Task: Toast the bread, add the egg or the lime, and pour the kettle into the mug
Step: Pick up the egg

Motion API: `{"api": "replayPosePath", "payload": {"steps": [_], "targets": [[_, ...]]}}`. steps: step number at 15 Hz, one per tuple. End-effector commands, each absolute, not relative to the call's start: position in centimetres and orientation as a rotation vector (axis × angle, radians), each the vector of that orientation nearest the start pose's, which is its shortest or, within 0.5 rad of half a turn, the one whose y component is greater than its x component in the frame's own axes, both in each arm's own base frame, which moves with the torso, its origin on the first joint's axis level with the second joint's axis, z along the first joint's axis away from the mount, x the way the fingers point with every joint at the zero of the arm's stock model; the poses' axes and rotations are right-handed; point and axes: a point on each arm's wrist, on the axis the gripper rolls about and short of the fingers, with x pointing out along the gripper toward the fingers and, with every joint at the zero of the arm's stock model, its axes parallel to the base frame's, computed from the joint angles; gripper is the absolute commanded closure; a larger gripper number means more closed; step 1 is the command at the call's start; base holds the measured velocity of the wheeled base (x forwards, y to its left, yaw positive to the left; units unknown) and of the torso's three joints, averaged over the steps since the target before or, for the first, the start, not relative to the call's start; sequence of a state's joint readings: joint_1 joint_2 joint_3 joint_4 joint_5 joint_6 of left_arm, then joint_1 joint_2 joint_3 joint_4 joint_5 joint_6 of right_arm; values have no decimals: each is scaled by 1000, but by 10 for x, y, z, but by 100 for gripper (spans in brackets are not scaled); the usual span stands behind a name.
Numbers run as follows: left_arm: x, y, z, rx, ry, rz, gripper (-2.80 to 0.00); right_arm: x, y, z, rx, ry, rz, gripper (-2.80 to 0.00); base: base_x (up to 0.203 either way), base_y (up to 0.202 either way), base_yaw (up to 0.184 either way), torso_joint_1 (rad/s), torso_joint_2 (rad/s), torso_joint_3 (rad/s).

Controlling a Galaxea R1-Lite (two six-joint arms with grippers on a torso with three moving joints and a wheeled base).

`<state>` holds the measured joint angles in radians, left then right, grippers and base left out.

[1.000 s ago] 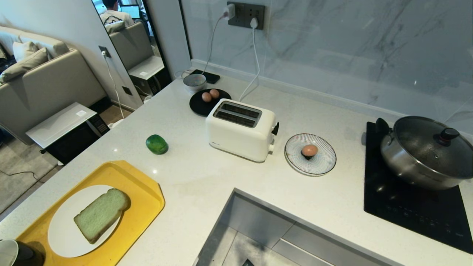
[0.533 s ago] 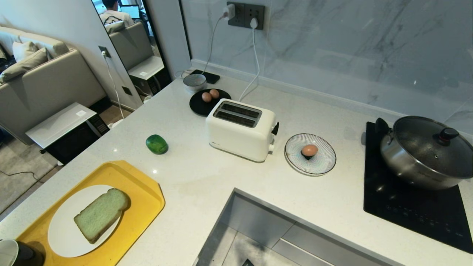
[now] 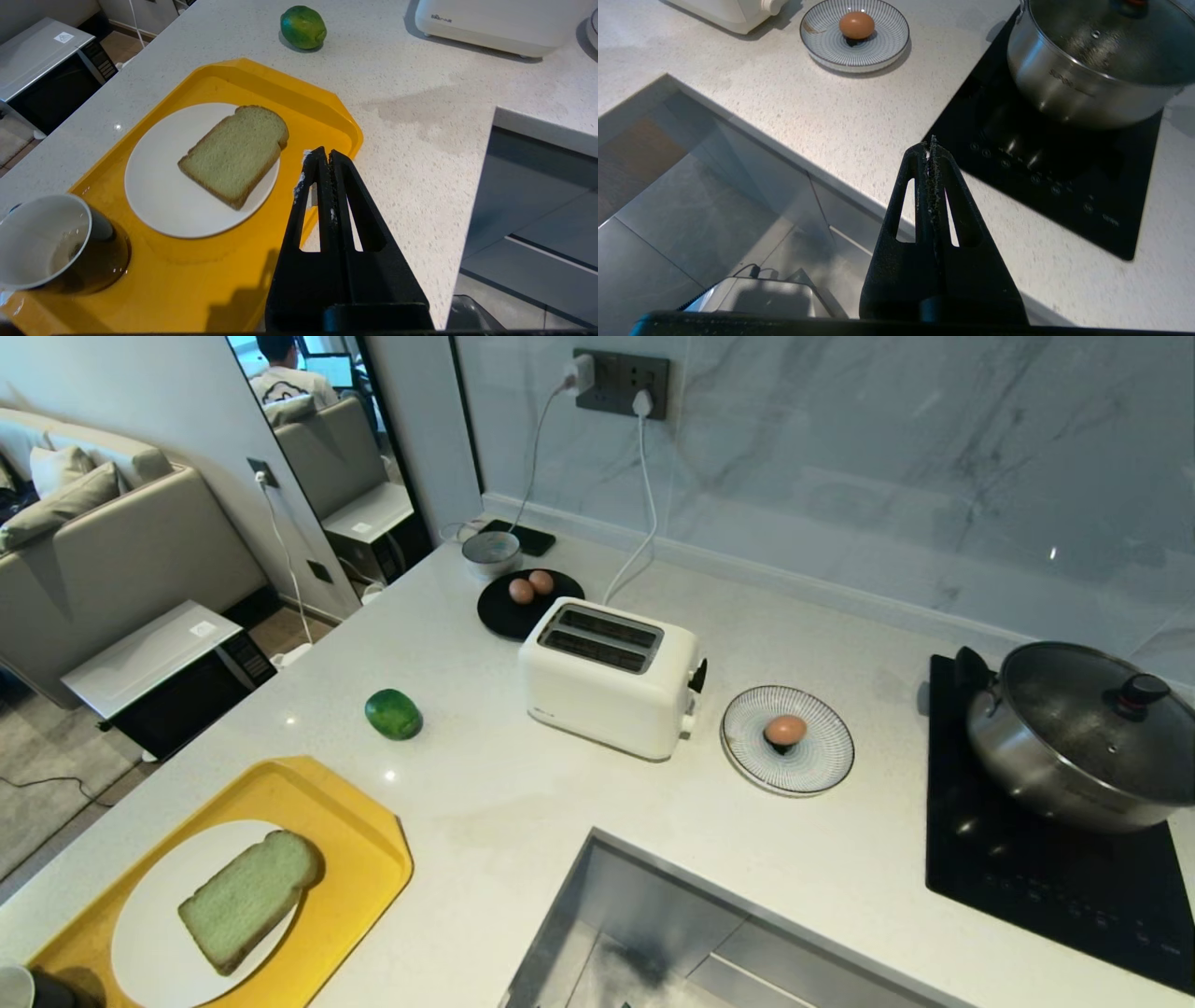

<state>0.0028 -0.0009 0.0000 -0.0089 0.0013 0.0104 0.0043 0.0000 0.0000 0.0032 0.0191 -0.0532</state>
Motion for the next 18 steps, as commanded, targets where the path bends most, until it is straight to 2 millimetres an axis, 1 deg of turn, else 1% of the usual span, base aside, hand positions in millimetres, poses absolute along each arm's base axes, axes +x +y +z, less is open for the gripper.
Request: {"api": "replayPosePath", "payload": {"steps": [1, 3, 8, 10, 11, 13, 14, 15, 16, 18], "targets": [[-23, 0, 77, 11, -12, 5, 0, -23, 0, 75, -54, 4, 24, 0, 186, 0, -2, 19, 10, -2], [-23, 0, 76, 9, -11, 4, 0, -23, 0, 75, -54, 4, 26, 0, 151, 0, 0, 22, 8, 0], [-23, 0, 76, 9, -11, 4, 0, -23, 1, 75, -71, 0, 29, 0, 0, 0, 0, 0, 0, 0], [-23, 0, 76, 9, -11, 4, 0, -24, 0, 78, -79, 1, 31, 0, 0, 0, 0, 0, 0, 0], [-23, 0, 76, 9, -11, 3, 0, -26, 1, 86, -81, 0, 33, 0, 0, 0, 0, 0, 0, 0], [-23, 0, 76, 9, -11, 3, 0, -35, 1, 120, -82, 14, 40, 0, 0, 0, 0, 0, 0, 0], [-23, 0, 76, 9, -11, 5, 0, -36, 1, 138, -83, 59, 44, 0, 0, 0, 0, 0, 0, 0], [-23, 0, 76, 9, -11, 5, 0, -30, 0, 154, -92, 137, 53, 0, 0, 0, 0, 0, 0, 0], [-23, 0, 76, 9, -11, 5, 0, -19, 0, 166, -117, 230, 71, 0, 0, 0, 0, 0, 0, 0], [-23, 0, 76, 9, -11, 5, 0, 7, 1, 177, -197, 413, 110, 0, 0, 0, 0, 0, 0, 0]]}}
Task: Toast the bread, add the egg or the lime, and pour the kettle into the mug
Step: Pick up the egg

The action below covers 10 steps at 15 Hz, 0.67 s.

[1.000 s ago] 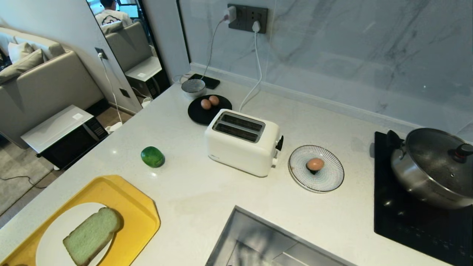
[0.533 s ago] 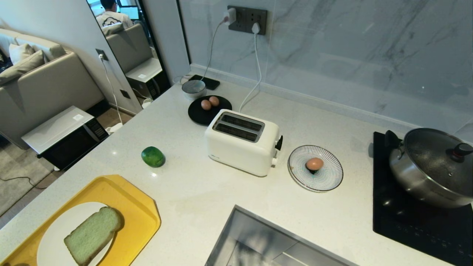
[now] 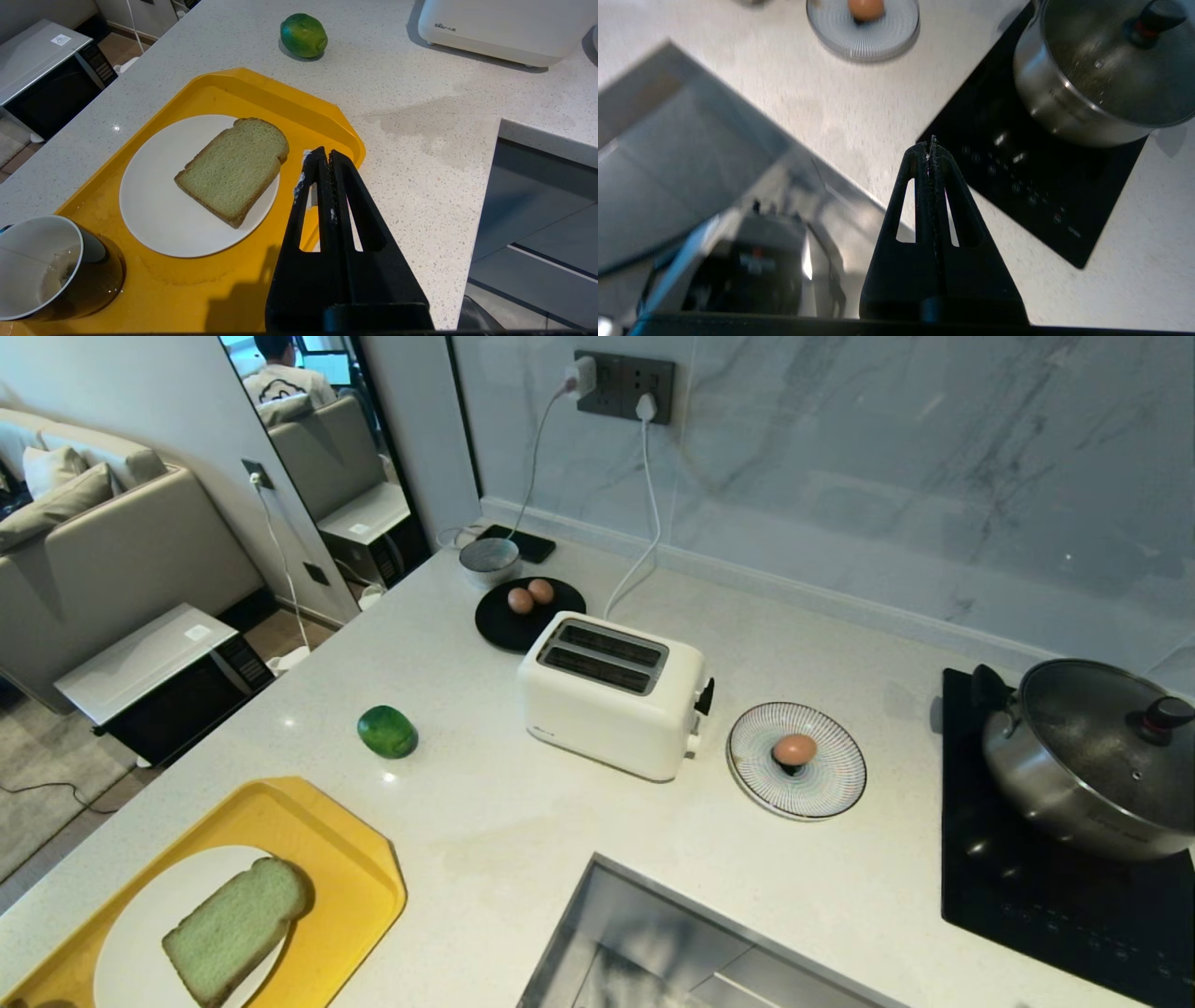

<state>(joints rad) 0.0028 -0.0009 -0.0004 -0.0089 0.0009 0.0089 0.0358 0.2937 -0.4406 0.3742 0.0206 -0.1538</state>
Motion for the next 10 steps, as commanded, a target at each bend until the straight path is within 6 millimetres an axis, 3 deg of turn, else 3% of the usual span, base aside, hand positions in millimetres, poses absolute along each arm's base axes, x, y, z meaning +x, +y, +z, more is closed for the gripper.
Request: {"api": "replayPosePath", "payload": {"steps": [1, 4, 7, 10], "targets": [[-23, 0, 76, 9, -11, 3, 0, 22, 2, 179, -254, 501, 139, 0, 0, 0, 0, 0, 0, 0], [-23, 0, 76, 9, -11, 5, 0, 70, 6, 182, -374, 720, 227, 0, 0, 0, 0, 0, 0, 0], [-23, 0, 76, 9, -11, 3, 0, 115, 14, 187, -363, 818, 380, 0, 0, 0, 0, 0, 0, 0], [-23, 0, 76, 9, -11, 3, 0, 133, 21, 185, -215, 836, 565, 0, 0, 0, 0, 0, 0, 0]]}}
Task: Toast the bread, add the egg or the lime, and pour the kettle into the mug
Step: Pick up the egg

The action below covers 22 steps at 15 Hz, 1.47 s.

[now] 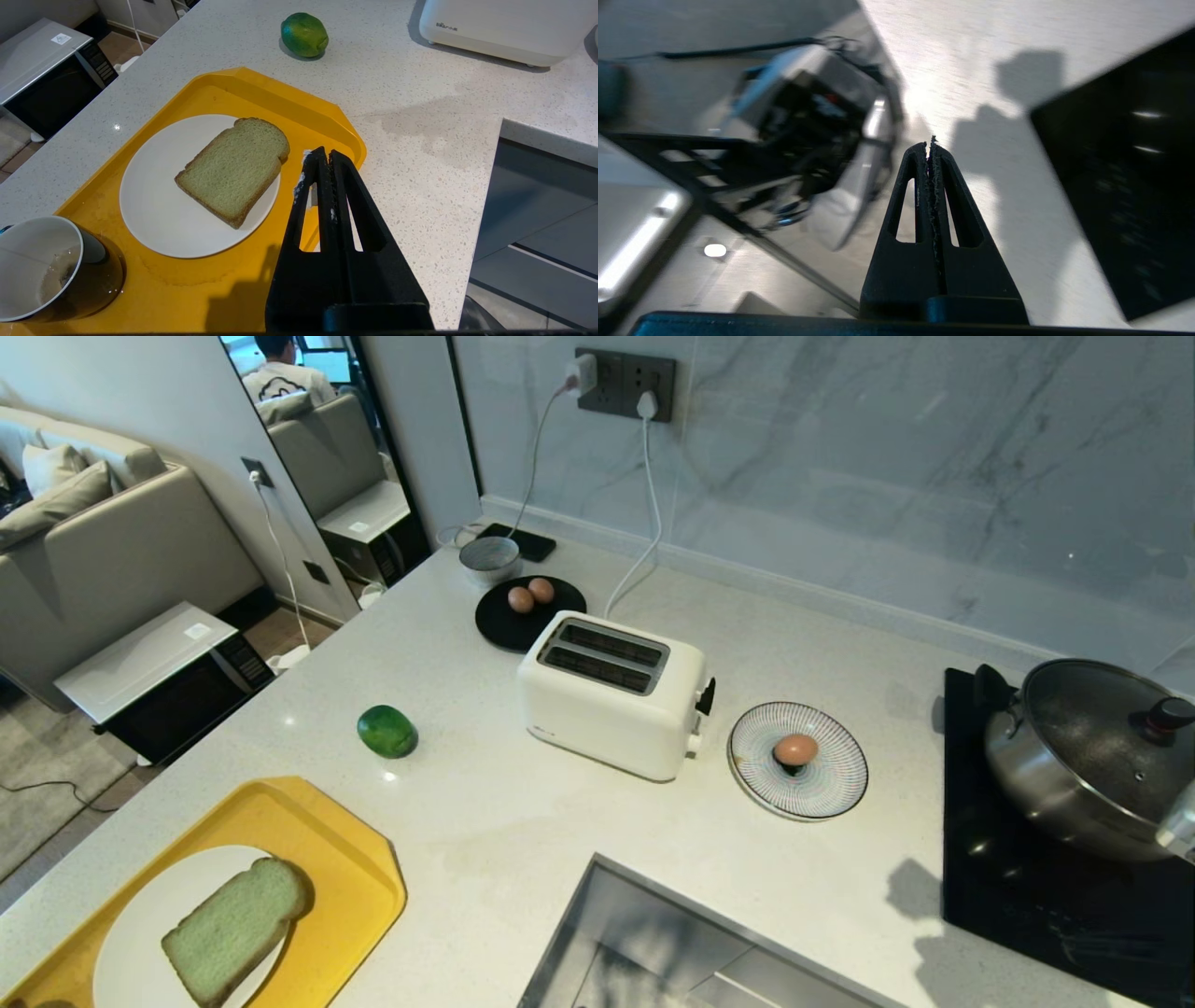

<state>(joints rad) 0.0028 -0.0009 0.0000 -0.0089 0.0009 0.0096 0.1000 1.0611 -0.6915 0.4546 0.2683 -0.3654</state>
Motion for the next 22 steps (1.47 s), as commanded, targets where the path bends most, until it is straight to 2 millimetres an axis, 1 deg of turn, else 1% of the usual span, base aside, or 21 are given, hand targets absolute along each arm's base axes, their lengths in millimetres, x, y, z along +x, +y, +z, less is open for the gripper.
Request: {"api": "replayPosePath", "payload": {"steps": [1, 3, 5, 6, 8, 10, 12, 14, 16, 17, 22], "targets": [[-23, 0, 76, 9, -11, 5, 0, 139, 22, 181, -204, 850, 573, 0, 0, 0, 0, 0, 0, 0], [-23, 0, 76, 9, -11, 3, 0, 163, 24, 173, -202, 835, 573, 0, 0, 0, 0, 0, 0, 0], [-23, 0, 76, 9, -11, 4, 0, 194, 28, 166, -233, 729, 570, 0, 0, 0, 0, 0, 0, 0], [-23, 0, 76, 9, -11, 4, 0, 206, 30, 161, -269, 679, 584, 0, 0, 0, 0, 0, 0, 0], [-23, 0, 76, 9, -11, 5, 0, 220, 37, 149, -317, 635, 616, 0, 0, 0, 0, 0, 0, 0], [-23, 0, 76, 9, -11, 4, 0, 232, 39, 142, -372, 623, 636, 0, 0, 0, 0, 0, 0, 0], [-23, 0, 76, 9, -11, 4, 0, 239, 40, 146, -418, 589, 644, 0, 0, 0, 0, 0, 0, 0], [-23, 0, 76, 9, -11, 5, 0, 239, 40, 148, -446, 573, 651, 0, 0, 0, 0, 0, 0, 0], [-23, 0, 76, 9, -11, 4, 0, 242, 39, 152, -444, 561, 640, 0, 0, 0, 0, 0, 0, 0], [-23, 0, 76, 9, -11, 5, 0, 243, 38, 151, -438, 570, 631, 0, 0, 0, 0, 0, 0, 0], [-23, 0, 76, 9, -11, 5, 0, 240, 32, 156, -560, 604, 420, 0, 0, 0, 0, 0, 0, 0]]}}
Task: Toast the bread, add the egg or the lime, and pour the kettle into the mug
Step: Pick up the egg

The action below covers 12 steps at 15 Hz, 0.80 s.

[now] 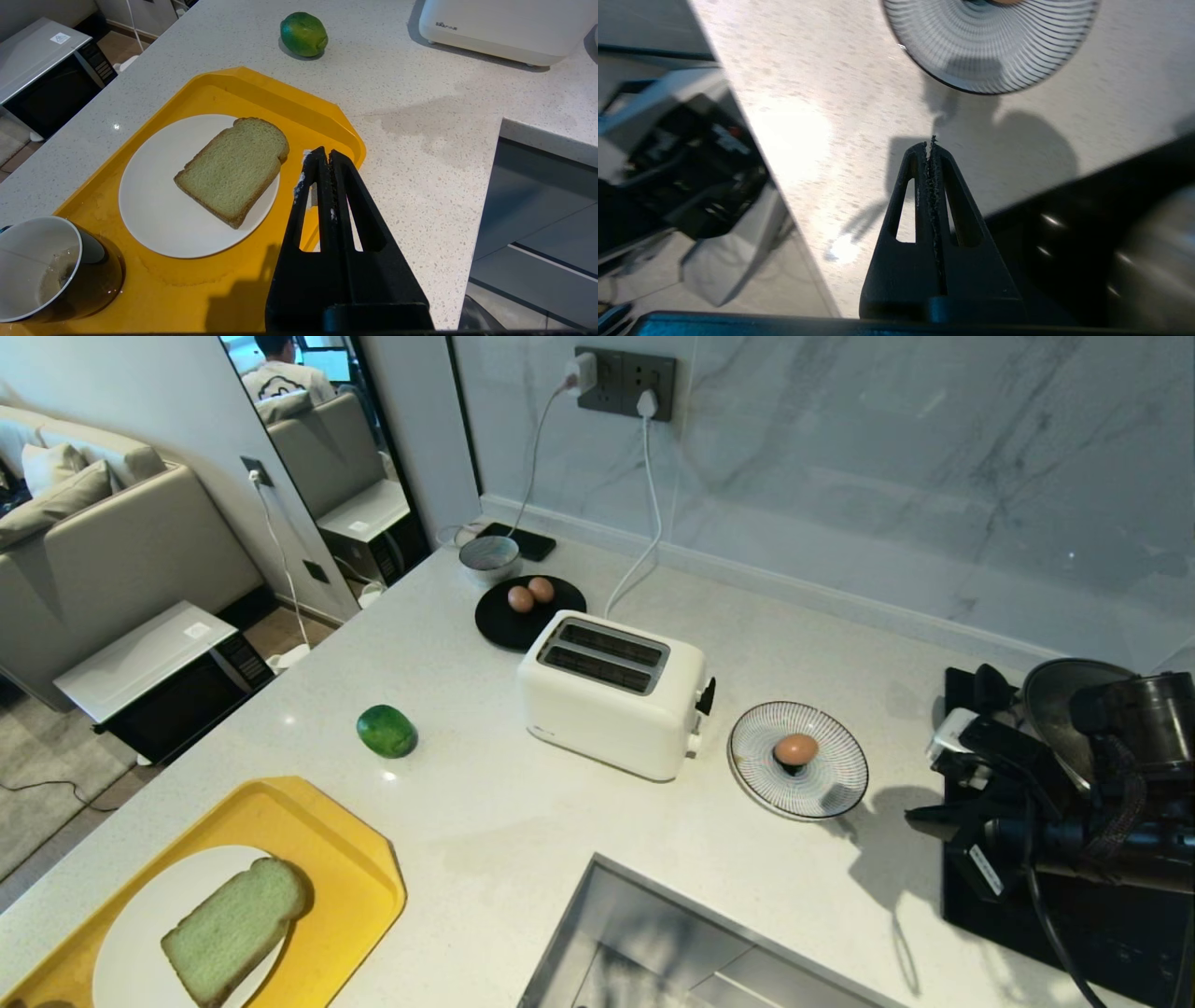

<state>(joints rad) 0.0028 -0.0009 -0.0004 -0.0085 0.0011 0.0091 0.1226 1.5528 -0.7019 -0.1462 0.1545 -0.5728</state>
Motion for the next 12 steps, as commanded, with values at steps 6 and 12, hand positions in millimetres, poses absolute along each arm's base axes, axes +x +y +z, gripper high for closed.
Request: {"api": "replayPosePath", "payload": {"steps": [6, 12], "targets": [[-23, 0, 77, 9, -12, 4, 0, 234, 27, 142, -635, 773, 263, 0, 0, 0, 0, 0, 0, 0], [-23, 0, 76, 9, -11, 4, 0, 232, 28, 155, -719, 755, 362, 0, 0, 0, 0, 0, 0, 0]]}}
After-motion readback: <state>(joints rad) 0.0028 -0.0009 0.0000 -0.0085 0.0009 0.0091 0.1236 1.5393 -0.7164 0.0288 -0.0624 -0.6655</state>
